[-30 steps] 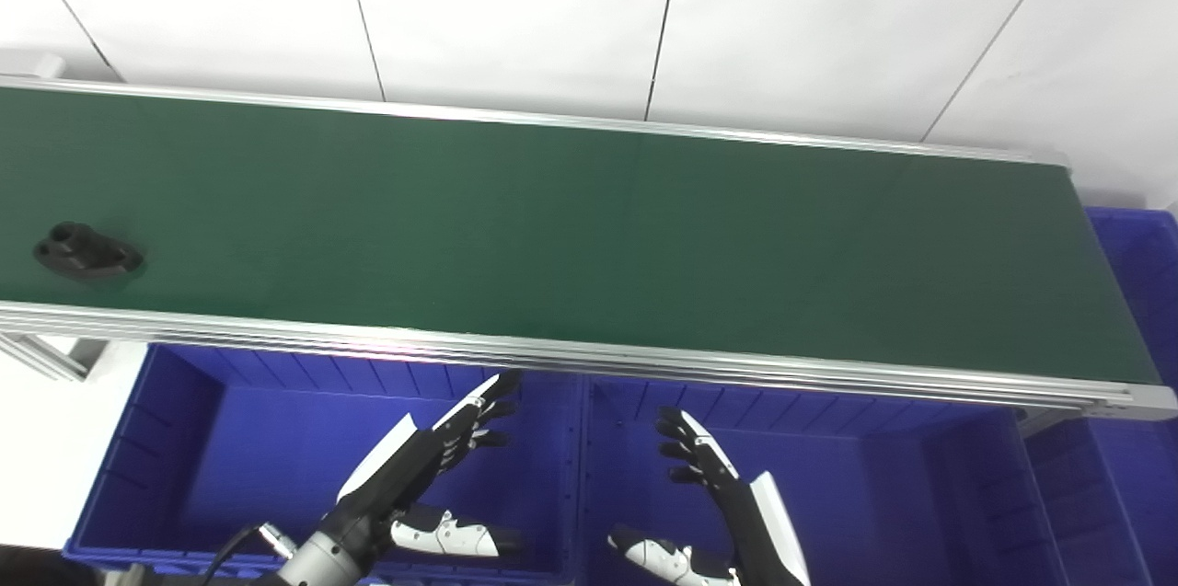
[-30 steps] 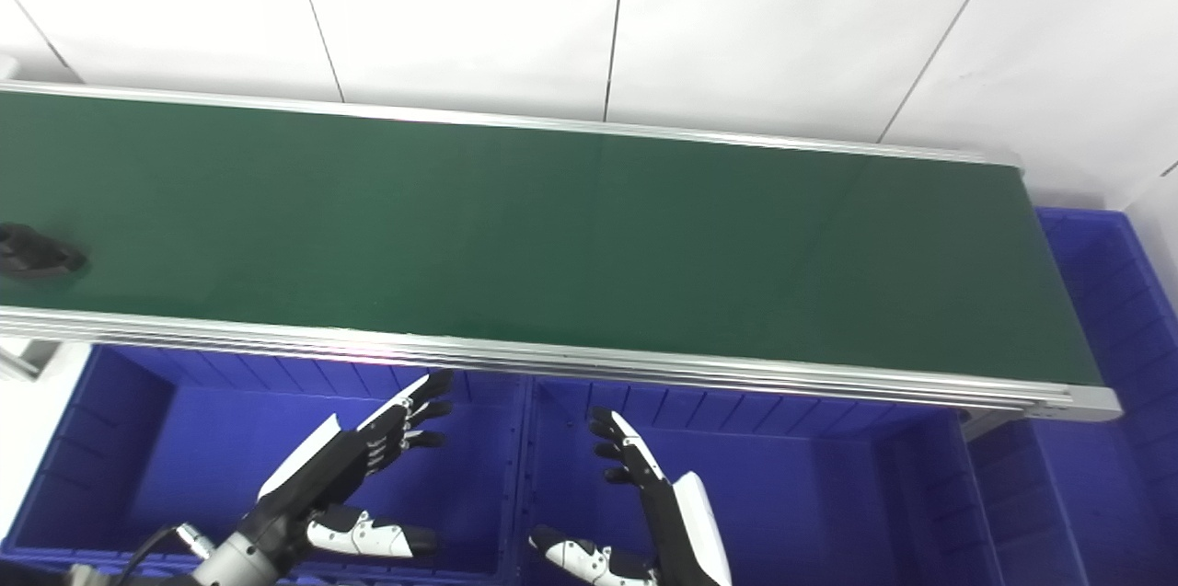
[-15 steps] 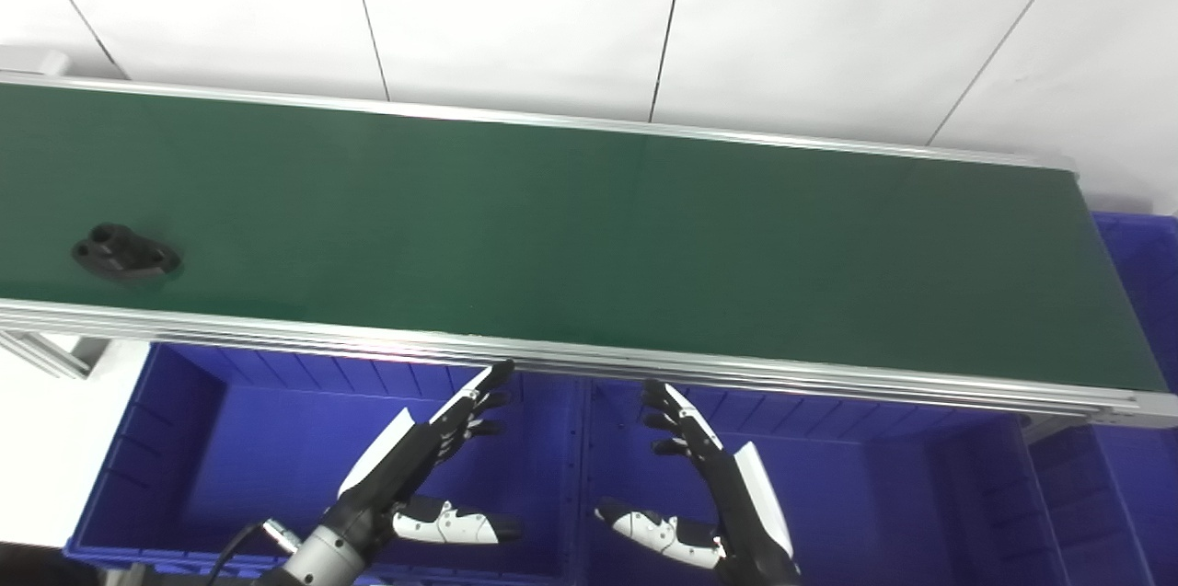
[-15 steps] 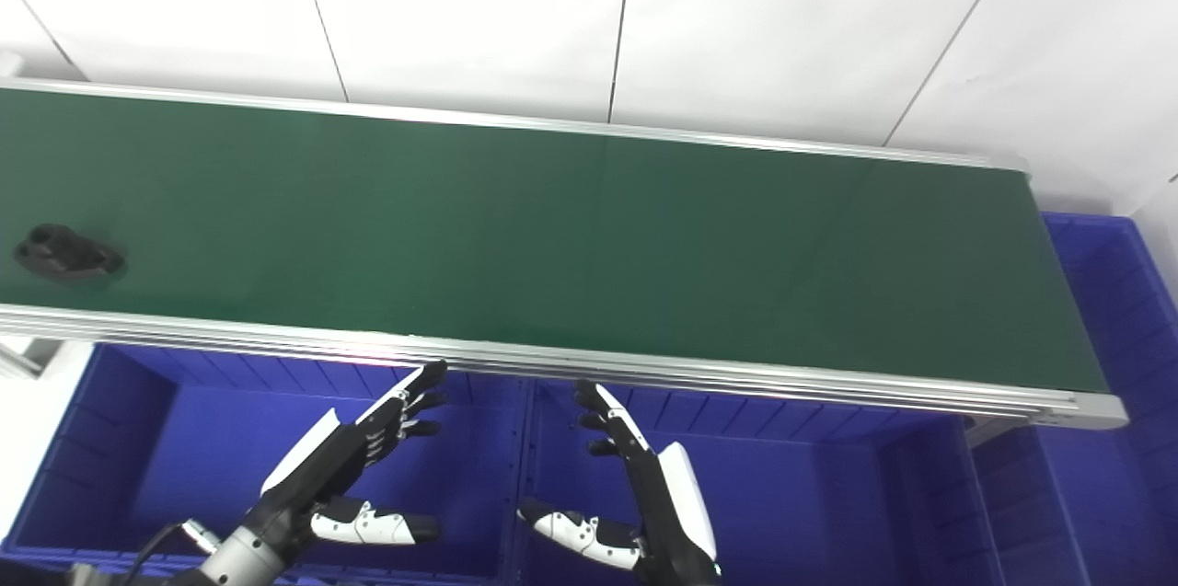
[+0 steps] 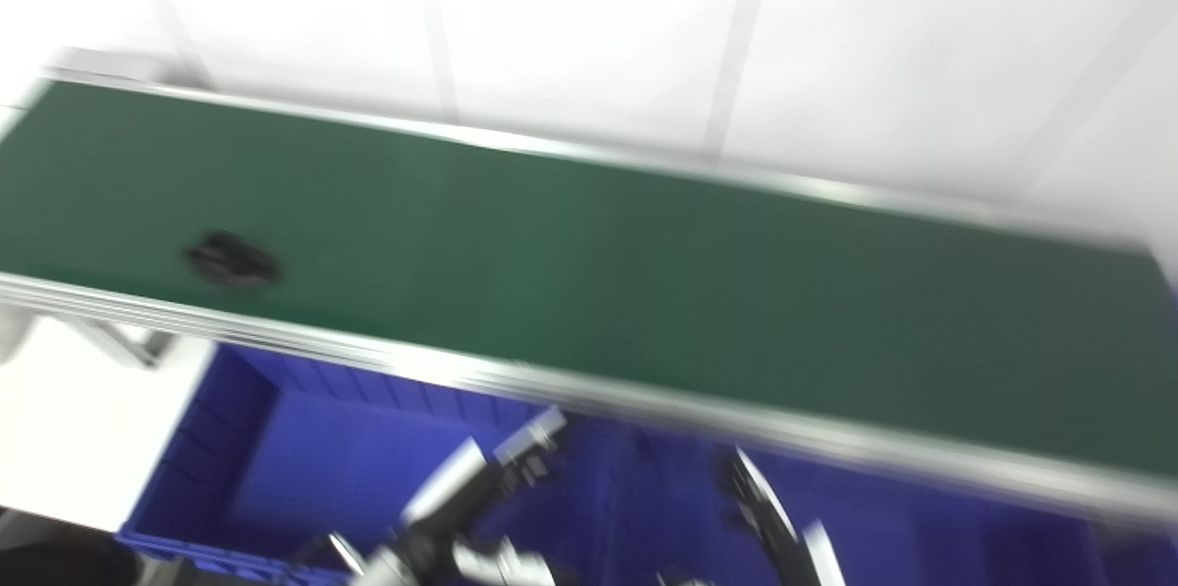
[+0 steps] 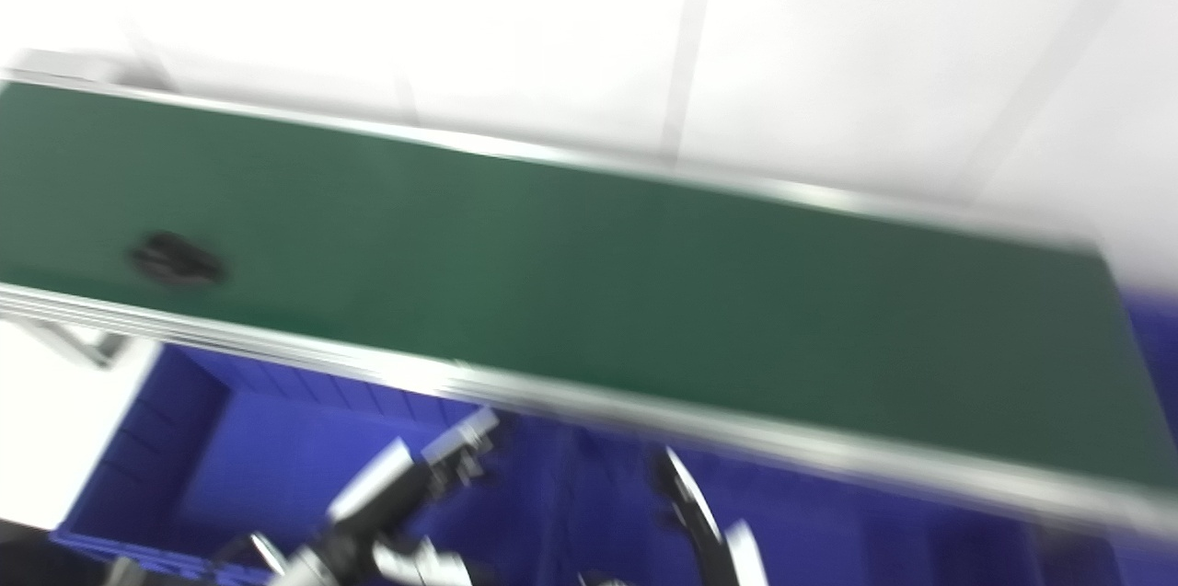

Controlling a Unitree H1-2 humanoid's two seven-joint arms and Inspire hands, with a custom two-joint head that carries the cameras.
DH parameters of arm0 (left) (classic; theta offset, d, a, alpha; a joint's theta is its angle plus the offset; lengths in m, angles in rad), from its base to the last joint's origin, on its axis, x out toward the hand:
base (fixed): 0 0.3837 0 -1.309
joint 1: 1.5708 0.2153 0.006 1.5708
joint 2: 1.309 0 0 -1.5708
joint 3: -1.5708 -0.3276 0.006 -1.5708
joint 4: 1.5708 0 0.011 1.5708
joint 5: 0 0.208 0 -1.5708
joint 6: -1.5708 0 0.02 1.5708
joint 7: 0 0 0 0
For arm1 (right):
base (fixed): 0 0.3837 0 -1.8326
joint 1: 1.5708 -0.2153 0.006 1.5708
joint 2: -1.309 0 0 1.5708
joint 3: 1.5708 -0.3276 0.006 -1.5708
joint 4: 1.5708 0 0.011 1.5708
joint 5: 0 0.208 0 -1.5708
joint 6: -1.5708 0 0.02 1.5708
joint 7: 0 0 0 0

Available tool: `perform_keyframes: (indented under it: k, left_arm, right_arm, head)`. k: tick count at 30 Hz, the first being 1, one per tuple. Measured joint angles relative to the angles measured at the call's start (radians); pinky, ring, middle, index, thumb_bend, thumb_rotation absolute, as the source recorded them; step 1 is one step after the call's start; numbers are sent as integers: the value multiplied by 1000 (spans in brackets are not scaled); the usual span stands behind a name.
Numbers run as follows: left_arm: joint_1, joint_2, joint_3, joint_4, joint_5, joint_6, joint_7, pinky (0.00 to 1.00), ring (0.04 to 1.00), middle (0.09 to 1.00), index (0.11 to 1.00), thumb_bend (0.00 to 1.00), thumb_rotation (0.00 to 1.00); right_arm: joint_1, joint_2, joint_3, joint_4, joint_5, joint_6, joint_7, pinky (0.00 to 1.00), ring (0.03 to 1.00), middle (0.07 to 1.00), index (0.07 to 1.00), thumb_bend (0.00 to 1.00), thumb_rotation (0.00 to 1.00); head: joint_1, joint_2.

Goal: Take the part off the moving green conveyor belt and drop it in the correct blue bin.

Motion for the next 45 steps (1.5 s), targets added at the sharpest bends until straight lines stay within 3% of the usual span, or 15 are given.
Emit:
perform_keyframes:
  k: [14, 25, 32, 35, 40, 45]
  left_arm:
    - [-15, -19, 5, 30, 19, -7, 3, 784, 905, 952, 911, 764, 265]
    - [-28, -19, 6, 32, 16, -12, 7, 795, 907, 957, 916, 778, 265]
    - [-31, -8, 9, 32, -7, -12, -2, 805, 924, 971, 929, 781, 276]
    - [-36, 2, 11, 32, -8, -15, -2, 806, 928, 976, 936, 770, 279]
    - [-43, 12, 11, 38, -9, -31, -3, 830, 951, 995, 952, 749, 280]
    - [-44, 14, 11, 38, -15, -27, -4, 852, 966, 1000, 963, 739, 326]
  right_arm:
    - [-7, 13, -11, 44, -23, -17, -3, 727, 846, 887, 925, 510, 299]
    - [-14, 23, -26, 40, -26, -38, -12, 705, 828, 873, 916, 515, 286]
    - [-11, 23, -40, -141, -26, -39, -11, 698, 815, 855, 887, 546, 295]
    - [-37, 22, -50, -205, -26, -33, 6, 709, 819, 856, 885, 570, 359]
    - [-103, 23, -83, -314, -26, 55, 47, 731, 823, 860, 887, 622, 446]
    - [-192, 27, -104, -368, -42, 144, 86, 696, 800, 834, 873, 636, 431]
  head:
    - [-8, -31]
    - [-60, -12]
    - [-184, 31]
    - [-251, 50]
    - [-293, 66]
    - [-322, 95]
